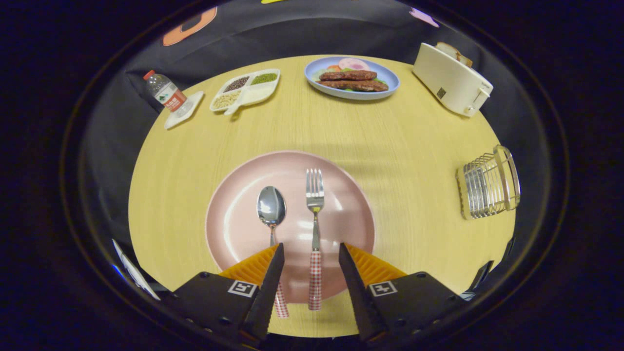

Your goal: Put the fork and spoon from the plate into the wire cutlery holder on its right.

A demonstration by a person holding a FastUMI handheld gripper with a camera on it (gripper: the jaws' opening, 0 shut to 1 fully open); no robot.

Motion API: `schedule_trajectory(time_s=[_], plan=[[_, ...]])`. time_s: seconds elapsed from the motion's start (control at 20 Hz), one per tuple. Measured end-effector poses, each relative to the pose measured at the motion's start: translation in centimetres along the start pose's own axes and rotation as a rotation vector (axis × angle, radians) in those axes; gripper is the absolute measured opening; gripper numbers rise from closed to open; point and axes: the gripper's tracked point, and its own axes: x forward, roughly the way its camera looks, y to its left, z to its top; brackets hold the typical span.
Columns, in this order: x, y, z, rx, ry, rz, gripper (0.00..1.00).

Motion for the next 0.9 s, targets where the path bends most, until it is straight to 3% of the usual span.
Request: schedule_trajectory(time_s=[0.25, 0.4, 0.45, 0.7, 0.9], plan=[[1.3, 0.2, -1.6, 0.036, 0.083, -0.003, 0.42], [1.3, -0.4, -1.2, 0.015, 0.064, -0.031, 0.40], [1.4, -0.2, -1.7, 0.019, 0.068, -0.021, 0.14], [0.1, -1.0, -1.5, 0.014, 0.045, -0.017, 0.04], [-2.6, -1.8, -1.6, 0.000, 0.038, 0.025, 0.04]])
